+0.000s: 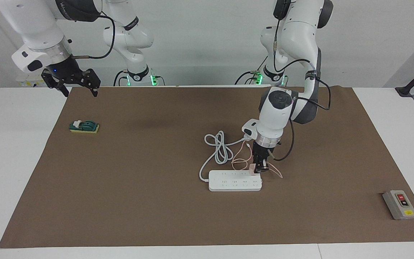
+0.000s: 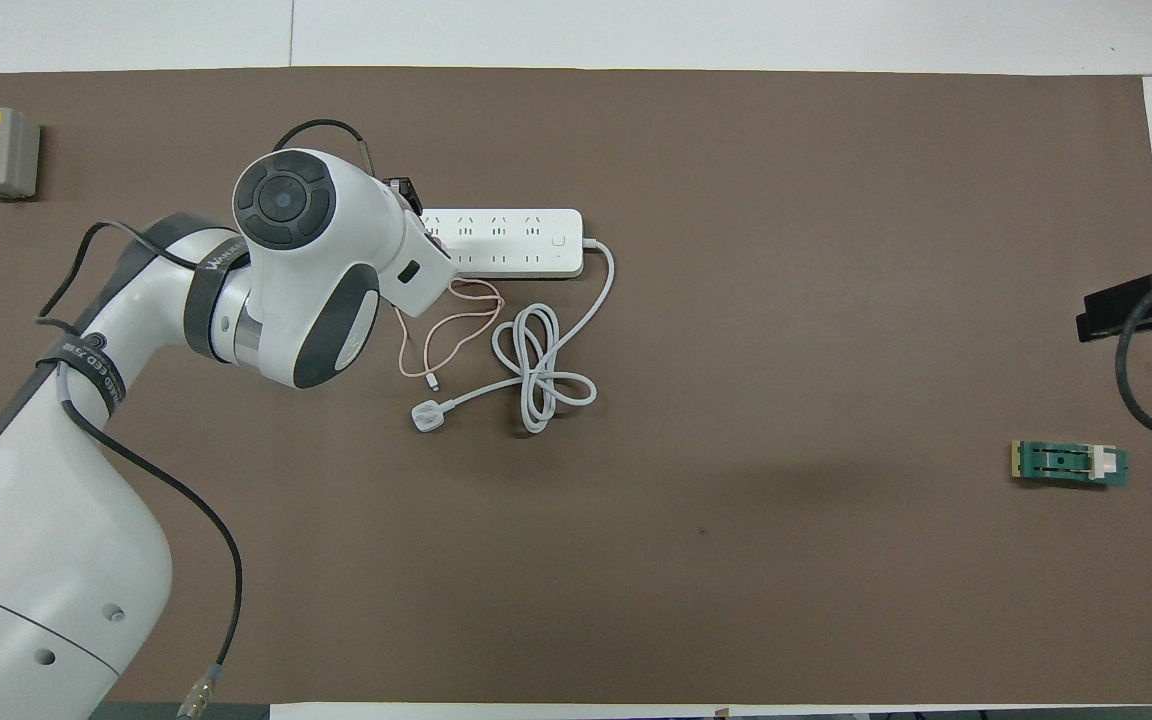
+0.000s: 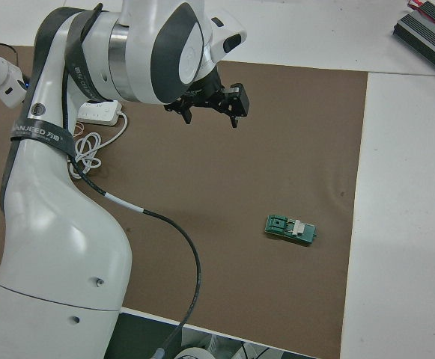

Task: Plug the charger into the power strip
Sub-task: 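Press the charger prongs into the socket with the left gripper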

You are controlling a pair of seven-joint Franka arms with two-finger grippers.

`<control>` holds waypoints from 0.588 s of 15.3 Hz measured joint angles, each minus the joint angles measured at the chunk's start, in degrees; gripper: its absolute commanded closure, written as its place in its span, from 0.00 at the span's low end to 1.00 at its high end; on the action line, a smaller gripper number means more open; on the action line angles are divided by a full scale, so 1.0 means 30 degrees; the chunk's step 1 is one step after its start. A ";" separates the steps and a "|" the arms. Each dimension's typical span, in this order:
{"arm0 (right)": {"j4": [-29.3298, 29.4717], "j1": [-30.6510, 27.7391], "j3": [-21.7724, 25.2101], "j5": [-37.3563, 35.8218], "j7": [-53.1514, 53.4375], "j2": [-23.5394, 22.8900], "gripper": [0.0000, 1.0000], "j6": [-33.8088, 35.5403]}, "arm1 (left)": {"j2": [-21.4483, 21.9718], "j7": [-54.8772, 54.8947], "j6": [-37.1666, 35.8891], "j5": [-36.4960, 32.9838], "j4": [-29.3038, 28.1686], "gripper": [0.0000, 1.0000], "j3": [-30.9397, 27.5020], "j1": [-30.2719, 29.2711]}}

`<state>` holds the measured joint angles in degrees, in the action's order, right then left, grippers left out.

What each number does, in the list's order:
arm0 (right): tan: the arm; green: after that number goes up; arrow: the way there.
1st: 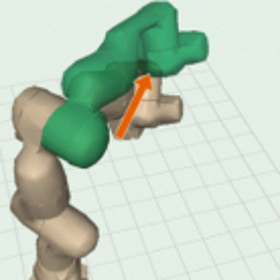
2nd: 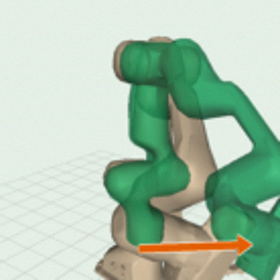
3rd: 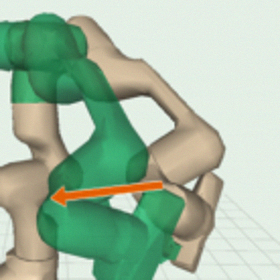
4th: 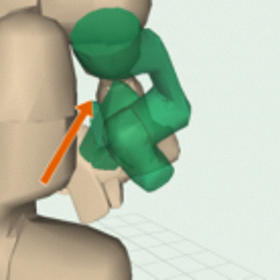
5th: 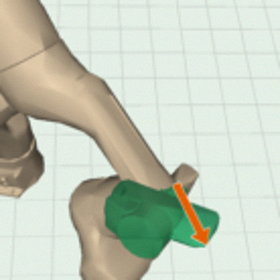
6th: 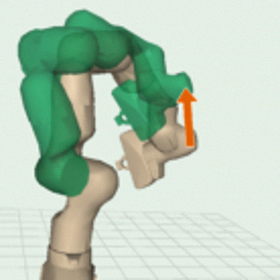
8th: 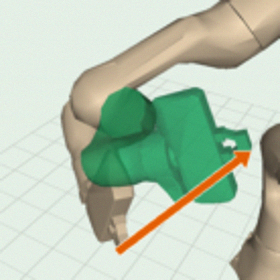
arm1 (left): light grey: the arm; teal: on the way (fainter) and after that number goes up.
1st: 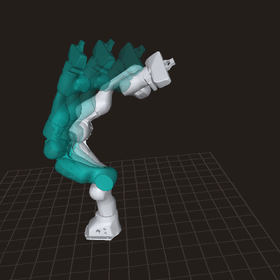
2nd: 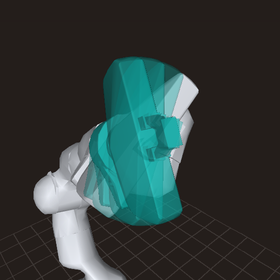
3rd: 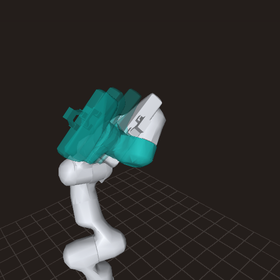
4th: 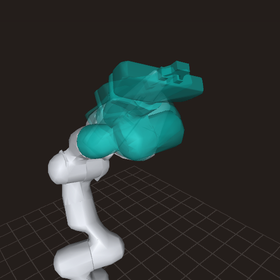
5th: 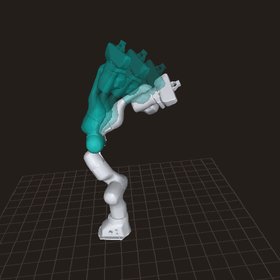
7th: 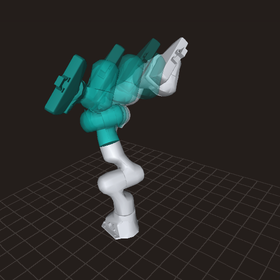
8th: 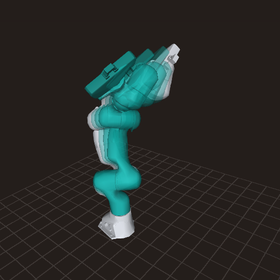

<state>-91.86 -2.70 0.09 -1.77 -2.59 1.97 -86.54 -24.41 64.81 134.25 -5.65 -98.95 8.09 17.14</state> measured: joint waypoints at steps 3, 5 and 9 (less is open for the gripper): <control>0.0000 0.0000 -0.0001 0.0000 0.0000 0.0000 0.00 0.0000 | 0.0080 -0.0001 -0.0030 -0.0004 -0.0103 1.00 0.0000 0.0014; 0.0000 0.0000 -0.0005 0.0000 0.0000 0.0000 0.00 0.0000 | 0.0091 -0.0001 -0.0070 -0.0253 -0.0106 1.00 0.0004 0.0017; -0.0001 0.0001 -0.0011 0.0013 0.0000 0.0000 0.00 0.0019 | -0.0011 -0.0075 -0.0041 -0.0603 -0.0162 1.00 0.0014 0.0049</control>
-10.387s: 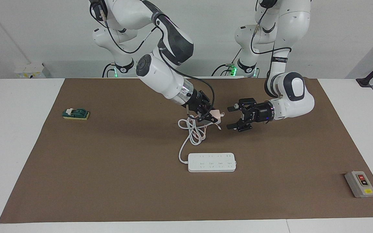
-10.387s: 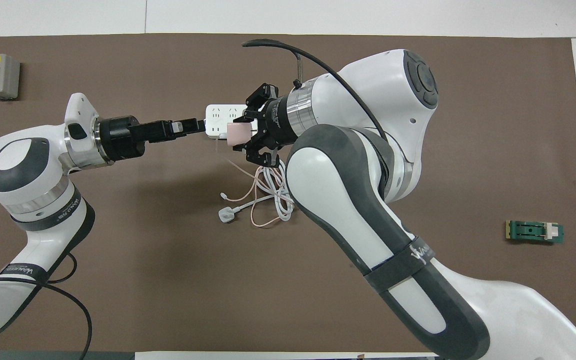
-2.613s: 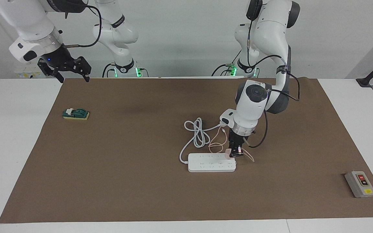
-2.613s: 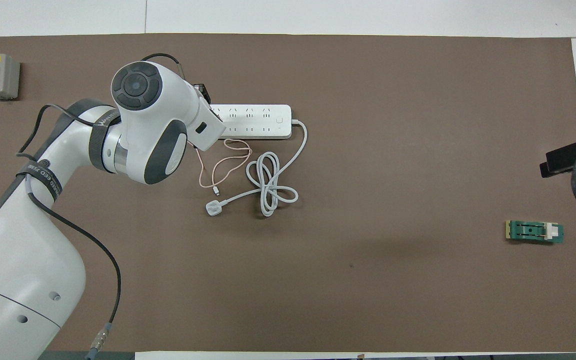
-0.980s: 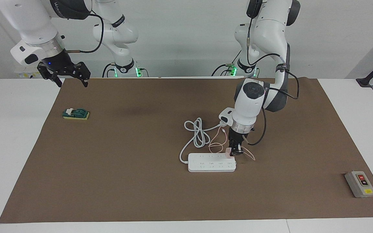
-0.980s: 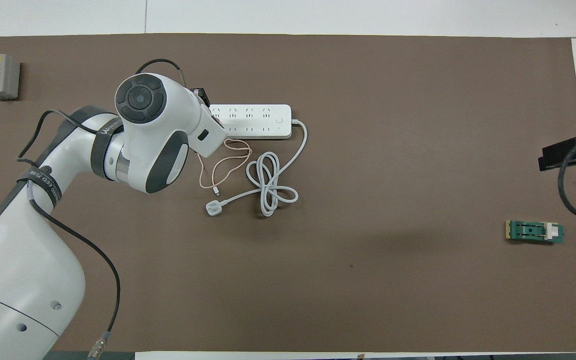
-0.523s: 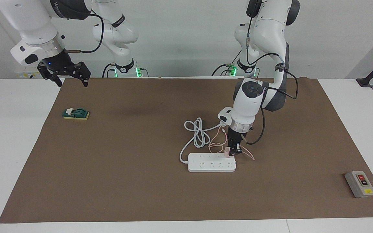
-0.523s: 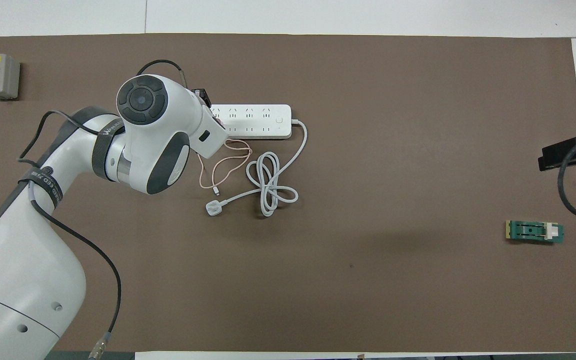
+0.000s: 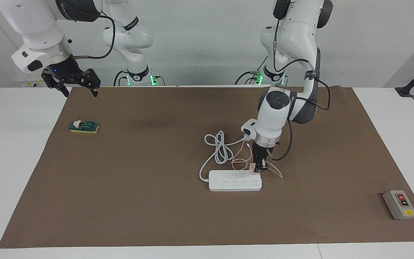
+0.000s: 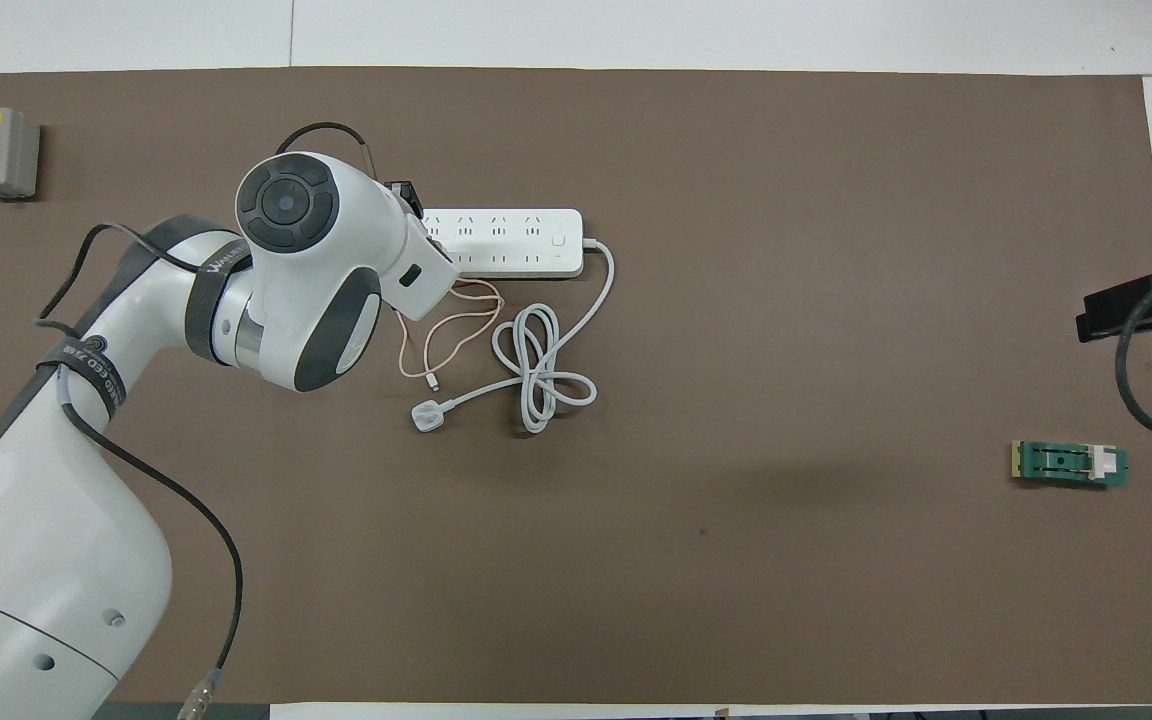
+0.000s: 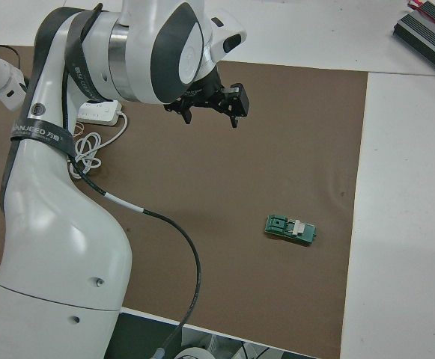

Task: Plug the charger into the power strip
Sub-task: 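Press the charger prongs into the socket with the left gripper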

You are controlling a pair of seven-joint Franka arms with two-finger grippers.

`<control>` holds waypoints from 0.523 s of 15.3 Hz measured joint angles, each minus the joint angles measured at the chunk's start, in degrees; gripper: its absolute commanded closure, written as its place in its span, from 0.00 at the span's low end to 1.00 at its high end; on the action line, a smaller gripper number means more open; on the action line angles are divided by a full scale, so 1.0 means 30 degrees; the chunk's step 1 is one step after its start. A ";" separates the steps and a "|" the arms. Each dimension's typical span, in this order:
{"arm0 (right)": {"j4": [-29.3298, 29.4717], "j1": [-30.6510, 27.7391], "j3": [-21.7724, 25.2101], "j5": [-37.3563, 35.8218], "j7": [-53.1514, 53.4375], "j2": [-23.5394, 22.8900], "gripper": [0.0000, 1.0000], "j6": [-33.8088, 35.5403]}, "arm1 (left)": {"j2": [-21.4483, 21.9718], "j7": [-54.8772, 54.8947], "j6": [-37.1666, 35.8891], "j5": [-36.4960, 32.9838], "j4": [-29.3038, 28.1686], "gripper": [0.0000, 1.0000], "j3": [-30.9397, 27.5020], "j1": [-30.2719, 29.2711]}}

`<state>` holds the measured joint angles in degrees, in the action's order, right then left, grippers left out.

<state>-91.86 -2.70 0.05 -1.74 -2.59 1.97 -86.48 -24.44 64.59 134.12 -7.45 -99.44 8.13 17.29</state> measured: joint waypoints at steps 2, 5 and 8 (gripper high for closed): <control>0.0000 0.0000 -0.0002 0.0093 0.0000 0.0000 0.00 0.0003 | 0.0000 -0.0013 0.0000 -0.0014 0.0000 1.00 0.0000 0.0002; 0.0000 0.0000 -0.0002 0.0112 0.0000 0.0000 0.00 0.0003 | -0.0001 -0.0014 -0.0018 -0.0059 0.0010 1.00 -0.0001 0.0019; 0.0000 0.0000 -0.0002 0.0113 0.0000 0.0000 0.00 0.0003 | -0.0162 -0.0014 -0.0407 -0.0074 0.0321 1.00 0.0010 0.0033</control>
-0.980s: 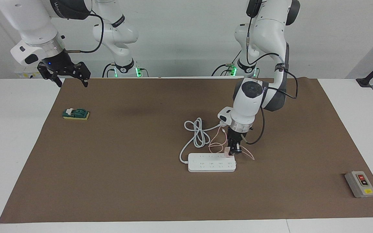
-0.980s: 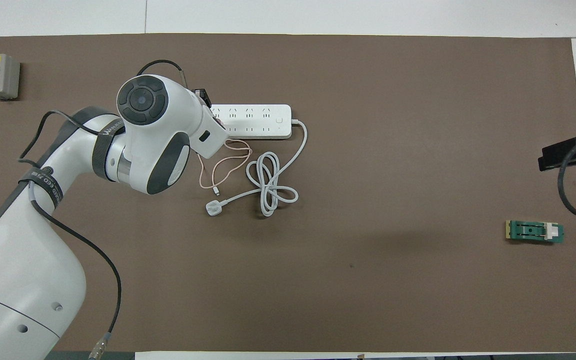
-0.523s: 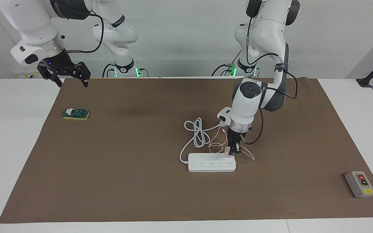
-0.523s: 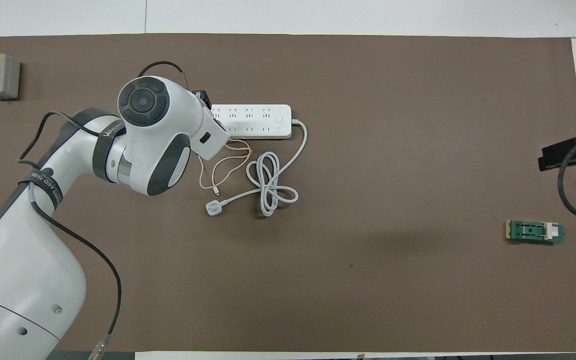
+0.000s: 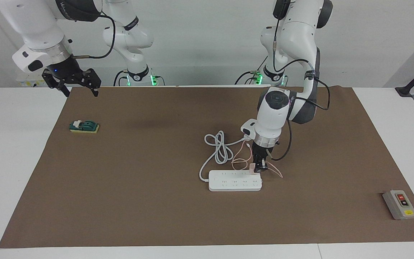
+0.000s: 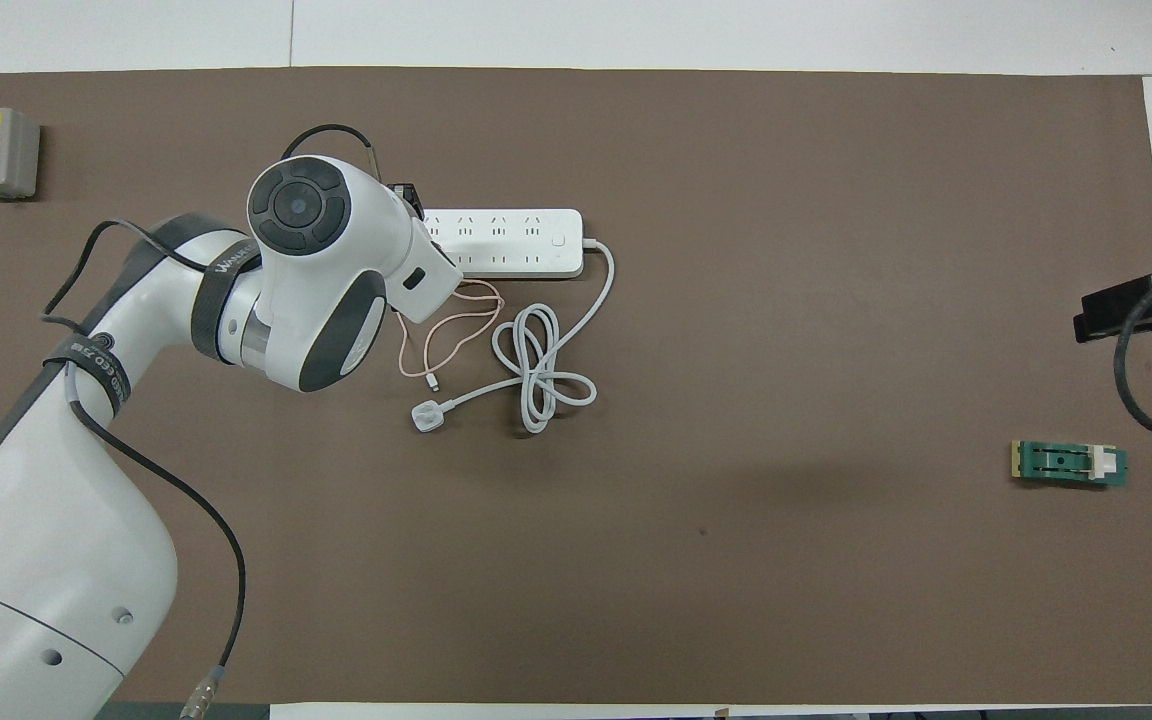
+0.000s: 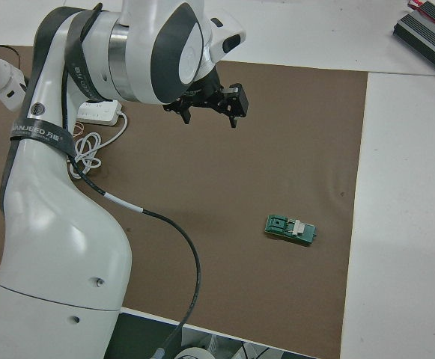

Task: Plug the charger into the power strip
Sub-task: 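Press the charger prongs into the socket with the left gripper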

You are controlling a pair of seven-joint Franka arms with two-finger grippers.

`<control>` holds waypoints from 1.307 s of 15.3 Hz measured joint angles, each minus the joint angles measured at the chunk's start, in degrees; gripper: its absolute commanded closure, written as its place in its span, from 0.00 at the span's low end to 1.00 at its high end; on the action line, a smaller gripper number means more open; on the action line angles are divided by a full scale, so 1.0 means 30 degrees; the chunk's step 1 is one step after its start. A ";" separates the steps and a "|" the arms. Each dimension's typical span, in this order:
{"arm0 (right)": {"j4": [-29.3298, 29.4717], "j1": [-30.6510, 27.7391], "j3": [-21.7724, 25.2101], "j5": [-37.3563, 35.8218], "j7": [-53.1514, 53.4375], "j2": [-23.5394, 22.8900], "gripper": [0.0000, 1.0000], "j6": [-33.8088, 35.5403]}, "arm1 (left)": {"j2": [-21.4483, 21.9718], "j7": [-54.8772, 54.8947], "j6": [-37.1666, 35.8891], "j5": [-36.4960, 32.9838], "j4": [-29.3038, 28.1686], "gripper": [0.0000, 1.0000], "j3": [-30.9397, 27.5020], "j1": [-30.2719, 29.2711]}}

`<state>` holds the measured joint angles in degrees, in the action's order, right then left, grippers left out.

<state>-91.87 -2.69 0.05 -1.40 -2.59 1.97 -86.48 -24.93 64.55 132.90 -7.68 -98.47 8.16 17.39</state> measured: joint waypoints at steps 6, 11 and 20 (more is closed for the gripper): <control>0.0000 0.0000 0.0001 0.0000 0.0000 0.0000 0.00 0.0000 | -0.0671 0.0000 -0.1436 0.0133 0.1289 1.00 0.0135 -0.0076; 0.0000 0.0000 0.0000 0.0000 0.0000 0.0000 0.00 0.0000 | -0.1471 0.0085 -0.1820 0.0274 0.1835 1.00 0.2678 -0.2666; 0.0000 0.0000 0.0000 0.0000 0.0000 0.0000 0.00 0.0000 | -0.2024 0.0223 -0.2520 0.0207 0.2488 0.83 0.4018 -0.3932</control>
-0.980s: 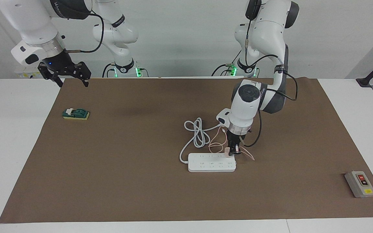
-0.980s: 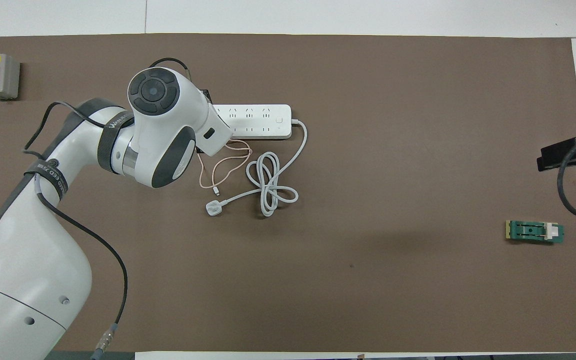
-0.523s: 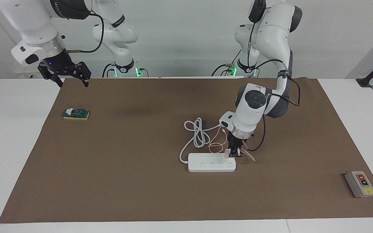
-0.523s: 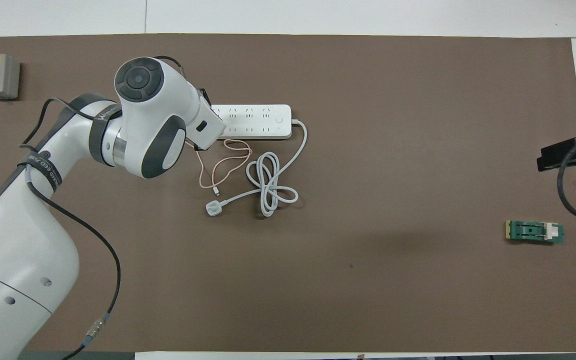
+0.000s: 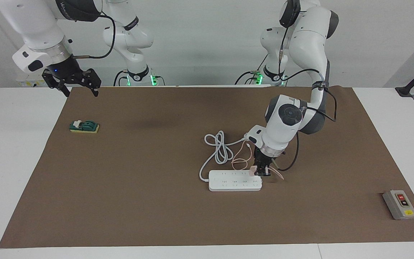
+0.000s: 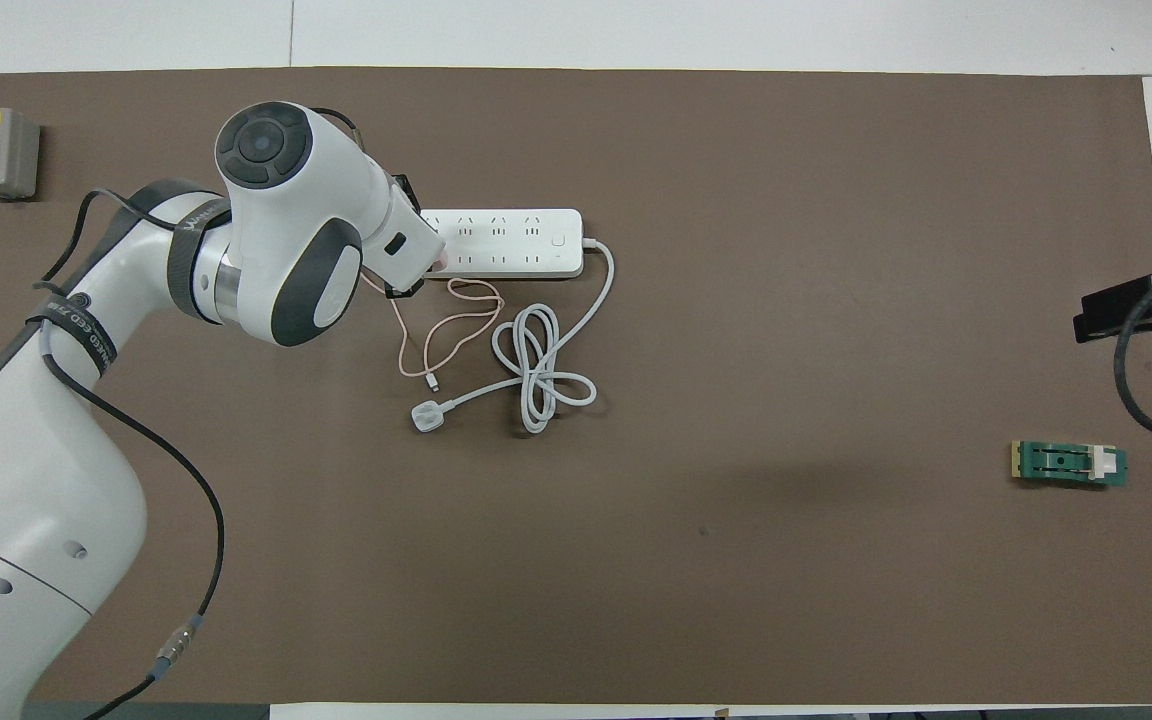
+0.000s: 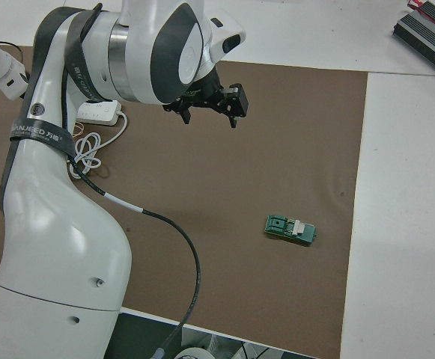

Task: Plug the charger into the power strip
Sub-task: 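Press the charger prongs into the socket with the left gripper, then release the charger and pull the left gripper back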

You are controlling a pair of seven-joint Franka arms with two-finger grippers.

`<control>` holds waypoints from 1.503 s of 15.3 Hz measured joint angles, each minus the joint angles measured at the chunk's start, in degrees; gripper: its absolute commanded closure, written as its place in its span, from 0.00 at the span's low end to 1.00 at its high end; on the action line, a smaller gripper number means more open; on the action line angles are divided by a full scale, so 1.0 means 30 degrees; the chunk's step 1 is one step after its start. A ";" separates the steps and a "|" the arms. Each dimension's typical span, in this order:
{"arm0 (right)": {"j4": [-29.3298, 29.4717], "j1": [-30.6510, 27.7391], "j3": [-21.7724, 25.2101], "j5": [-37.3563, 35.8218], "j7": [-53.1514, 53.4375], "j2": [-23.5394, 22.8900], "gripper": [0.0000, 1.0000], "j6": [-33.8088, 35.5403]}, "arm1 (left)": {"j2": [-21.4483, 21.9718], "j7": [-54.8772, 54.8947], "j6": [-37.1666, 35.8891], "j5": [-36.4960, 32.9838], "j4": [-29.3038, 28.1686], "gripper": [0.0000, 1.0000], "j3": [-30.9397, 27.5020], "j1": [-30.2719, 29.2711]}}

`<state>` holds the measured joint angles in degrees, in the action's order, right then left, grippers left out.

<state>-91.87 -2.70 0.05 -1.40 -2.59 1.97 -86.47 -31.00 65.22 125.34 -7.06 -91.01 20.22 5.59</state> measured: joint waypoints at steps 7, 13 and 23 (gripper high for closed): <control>0.0000 0.0000 0.0000 0.0000 0.0000 0.0000 0.00 0.0000 | -0.0710 0.0001 -0.0816 0.0007 0.0263 0.00 0.0401 0.0107; 0.0000 0.0000 0.0000 0.0000 0.0000 0.0000 0.00 0.0000 | 0.0778 -0.0382 -0.2093 0.2078 0.1256 0.00 0.0574 -0.0032; 0.0000 0.0000 0.0000 0.0000 0.0000 0.0000 0.00 0.0000 | 0.5843 -0.6673 -0.8070 0.2993 0.1324 0.00 0.0356 -0.1361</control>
<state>-91.87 -2.70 0.05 -1.40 -2.59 1.97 -86.47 -13.47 45.20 101.13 1.92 -87.04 21.28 1.51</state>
